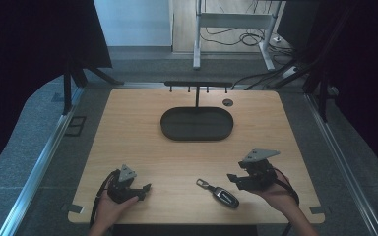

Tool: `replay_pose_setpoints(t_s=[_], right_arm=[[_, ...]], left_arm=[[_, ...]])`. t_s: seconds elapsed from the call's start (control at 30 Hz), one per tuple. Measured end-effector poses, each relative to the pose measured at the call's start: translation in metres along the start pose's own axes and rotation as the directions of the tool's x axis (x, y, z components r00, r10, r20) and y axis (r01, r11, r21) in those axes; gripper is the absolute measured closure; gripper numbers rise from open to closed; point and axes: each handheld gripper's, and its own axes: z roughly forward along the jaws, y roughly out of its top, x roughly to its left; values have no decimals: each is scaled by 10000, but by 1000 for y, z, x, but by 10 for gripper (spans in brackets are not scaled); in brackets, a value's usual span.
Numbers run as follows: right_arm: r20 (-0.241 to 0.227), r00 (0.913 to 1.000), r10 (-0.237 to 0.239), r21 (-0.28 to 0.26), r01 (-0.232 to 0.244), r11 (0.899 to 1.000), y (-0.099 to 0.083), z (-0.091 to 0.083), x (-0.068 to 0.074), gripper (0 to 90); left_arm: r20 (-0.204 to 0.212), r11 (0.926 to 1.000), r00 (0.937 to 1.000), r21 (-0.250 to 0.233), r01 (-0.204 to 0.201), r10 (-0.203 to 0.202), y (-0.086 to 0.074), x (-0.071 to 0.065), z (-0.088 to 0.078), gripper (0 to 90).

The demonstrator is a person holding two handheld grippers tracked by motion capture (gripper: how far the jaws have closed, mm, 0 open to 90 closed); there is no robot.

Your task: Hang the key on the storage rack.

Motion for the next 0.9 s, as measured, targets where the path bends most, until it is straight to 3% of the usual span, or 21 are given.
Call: replay_pose_setpoints(t_s=[0.43,0.9], right_arm=[[-276,9990,-352,713,371,9968,11,13,11,386],[-617,9960,-652,1579,743,9847,21,36,17,397]], left_arm=[[5,10000,10000,3,-1,1,0,0,0,207],[8,10000,10000,-5,1,-1,0,0,1,203]])
